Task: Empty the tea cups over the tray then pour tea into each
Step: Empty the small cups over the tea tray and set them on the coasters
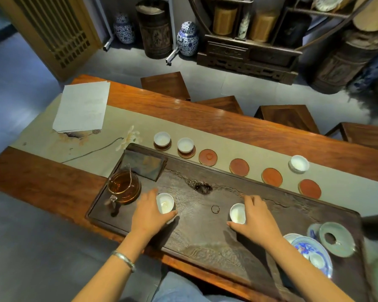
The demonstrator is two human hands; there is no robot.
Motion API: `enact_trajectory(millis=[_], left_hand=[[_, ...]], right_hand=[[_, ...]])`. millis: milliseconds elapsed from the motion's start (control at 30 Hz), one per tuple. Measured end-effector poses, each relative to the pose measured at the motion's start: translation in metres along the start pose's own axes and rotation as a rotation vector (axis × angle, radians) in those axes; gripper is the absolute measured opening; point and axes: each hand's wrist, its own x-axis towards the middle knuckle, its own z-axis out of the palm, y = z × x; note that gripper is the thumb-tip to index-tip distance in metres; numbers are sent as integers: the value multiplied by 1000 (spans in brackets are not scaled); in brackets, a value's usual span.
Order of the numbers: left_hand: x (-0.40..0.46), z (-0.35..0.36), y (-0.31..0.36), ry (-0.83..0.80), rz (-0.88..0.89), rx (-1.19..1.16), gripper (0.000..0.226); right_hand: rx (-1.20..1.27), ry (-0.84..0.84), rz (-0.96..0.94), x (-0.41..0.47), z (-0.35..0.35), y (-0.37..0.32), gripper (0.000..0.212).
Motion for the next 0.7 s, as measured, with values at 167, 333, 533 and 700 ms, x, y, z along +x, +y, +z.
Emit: enact_trajectory(millis=[167,333,533,700], left_hand=[[-2,4,-5,33,3,-17,56],[-4,6,-4,34,-5,-41,61],[-5,9,-6,19,0,-28,64],[-2,9,-7,14,2,-33,60]], right_hand=[[1,-44,28,-7,7,8,85],[-9,-56,31,-6,11,10,82],[2,-48,31,-3,15,9,75],[29,-46,42,1,16,7,64]])
